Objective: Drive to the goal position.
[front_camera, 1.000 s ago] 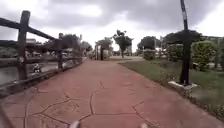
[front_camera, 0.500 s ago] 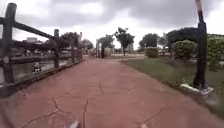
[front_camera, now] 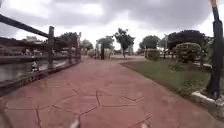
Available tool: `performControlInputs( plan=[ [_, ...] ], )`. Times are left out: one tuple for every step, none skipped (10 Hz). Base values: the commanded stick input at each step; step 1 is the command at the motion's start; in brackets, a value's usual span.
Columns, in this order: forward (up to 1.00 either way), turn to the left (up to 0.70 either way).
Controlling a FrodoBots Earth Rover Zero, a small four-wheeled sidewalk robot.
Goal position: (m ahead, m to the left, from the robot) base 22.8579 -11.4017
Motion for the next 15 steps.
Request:
performControlInputs(
  plan=[
    [0.7, 0.0],
    [0.7, 0.0],
    [0.7, 0.0],
    [0.7, 0.0],
    [0.7, 0.0],
    [0.7, 0.0],
    [0.7, 0.0],
    [0.7, 0.0],
    [0.7, 0.0],
    [0.7, 0.0],
    [0.7, -0.01],
    [0.7, -0.04],
    [0.7, -0.16],
    [0.7, -0.23],
    [0.7, -0.19]
  ],
)
